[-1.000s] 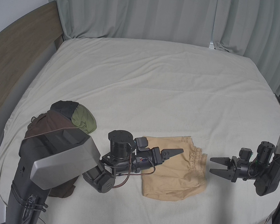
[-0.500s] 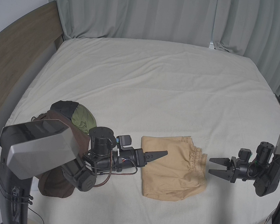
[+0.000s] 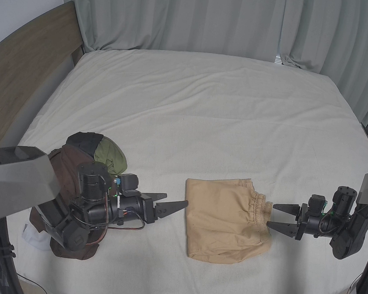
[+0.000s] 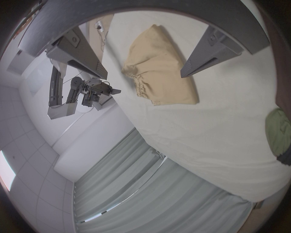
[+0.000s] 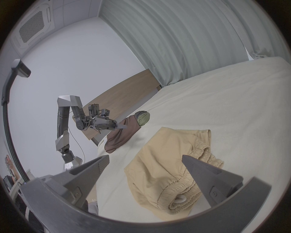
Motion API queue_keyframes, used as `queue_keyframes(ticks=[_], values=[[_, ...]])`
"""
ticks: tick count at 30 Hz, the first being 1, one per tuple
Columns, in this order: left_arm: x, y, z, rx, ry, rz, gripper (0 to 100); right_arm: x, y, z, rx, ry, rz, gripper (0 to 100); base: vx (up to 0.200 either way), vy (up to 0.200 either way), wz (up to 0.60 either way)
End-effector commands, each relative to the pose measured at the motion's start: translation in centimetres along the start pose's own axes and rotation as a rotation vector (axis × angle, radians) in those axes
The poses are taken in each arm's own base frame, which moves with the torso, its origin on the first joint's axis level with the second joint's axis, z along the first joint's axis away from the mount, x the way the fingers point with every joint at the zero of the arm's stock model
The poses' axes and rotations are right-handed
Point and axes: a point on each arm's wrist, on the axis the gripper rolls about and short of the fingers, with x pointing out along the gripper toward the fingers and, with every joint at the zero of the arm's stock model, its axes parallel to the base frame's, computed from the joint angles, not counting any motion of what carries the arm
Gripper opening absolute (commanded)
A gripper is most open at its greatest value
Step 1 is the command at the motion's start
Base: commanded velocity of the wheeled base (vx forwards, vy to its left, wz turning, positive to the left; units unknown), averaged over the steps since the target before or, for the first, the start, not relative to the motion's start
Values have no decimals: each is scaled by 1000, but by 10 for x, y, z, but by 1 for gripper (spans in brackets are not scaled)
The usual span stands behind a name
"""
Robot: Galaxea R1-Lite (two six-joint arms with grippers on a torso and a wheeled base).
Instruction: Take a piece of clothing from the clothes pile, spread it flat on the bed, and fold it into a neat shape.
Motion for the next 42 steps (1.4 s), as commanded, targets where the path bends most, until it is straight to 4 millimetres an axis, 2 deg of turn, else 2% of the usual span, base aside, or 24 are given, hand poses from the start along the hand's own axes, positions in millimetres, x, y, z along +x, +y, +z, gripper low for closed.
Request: queue_keyframes(ticks=[1, 11, 19, 25, 42], values=[[-24, 2, 10, 51, -63, 20, 100, 2, 0, -2, -28, 5, -4, 100, 0, 0, 0], [-47, 15, 20, 168, -190, 11, 100, 4, 0, -4, -67, 10, 3, 100, 0, 0, 0], [-70, 33, 14, 309, -160, 44, 100, 7, -6, -9, -100, 18, 4, 100, 0, 0, 0], [-79, 41, 12, 395, -146, 55, 100, 6, -7, -11, -95, 21, 1, 100, 0, 0, 0], [-78, 45, 3, 408, -118, 56, 100, 5, -21, -41, -9, 74, -27, 100, 0, 0, 0]])
